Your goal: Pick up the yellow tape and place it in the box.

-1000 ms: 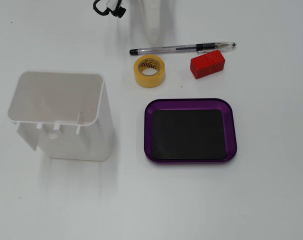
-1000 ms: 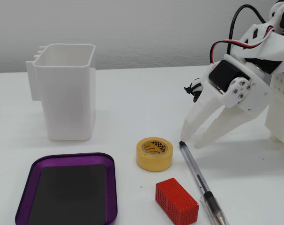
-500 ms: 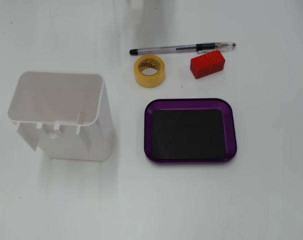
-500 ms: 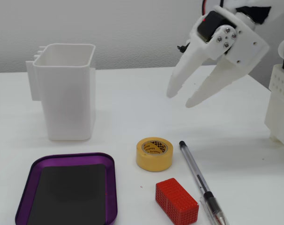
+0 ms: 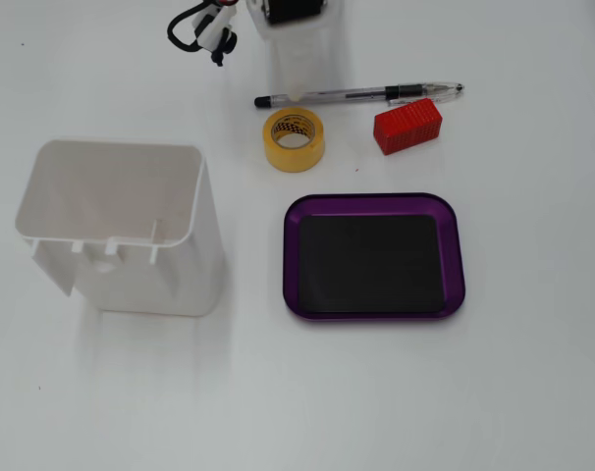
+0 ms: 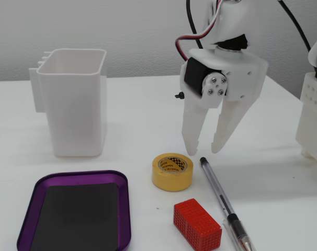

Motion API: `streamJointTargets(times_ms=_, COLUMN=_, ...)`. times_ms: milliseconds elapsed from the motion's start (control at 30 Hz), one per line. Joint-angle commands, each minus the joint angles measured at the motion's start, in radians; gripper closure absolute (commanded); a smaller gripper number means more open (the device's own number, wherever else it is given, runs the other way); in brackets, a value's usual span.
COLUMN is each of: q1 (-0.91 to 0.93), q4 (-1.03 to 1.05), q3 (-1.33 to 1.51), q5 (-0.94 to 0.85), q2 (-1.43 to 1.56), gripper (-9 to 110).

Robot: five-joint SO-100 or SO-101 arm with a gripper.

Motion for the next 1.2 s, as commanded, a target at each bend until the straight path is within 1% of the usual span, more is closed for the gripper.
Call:
streamJointTargets(times_ms=0, q1=-0.014, q4=-0.011, q3=-0.040, q5=-0.009, q2=-0.002, gripper=91)
streamJointTargets(times_ms=700, q1=-0.008, q4=-0.127, q3=-0.020, q5=-0.009, q2=-0.005, gripper=91)
streamJointTargets(times_ms=967, q1=-0.008, q4=-0.186, q3=0.055, q5=-0.009, q2=-0.005, gripper=91)
streamJointTargets(times_ms=1167, q1=-0.006, q4=-0.278, q3=0.143, q5=-0.009, q2=-0.005, gripper=92)
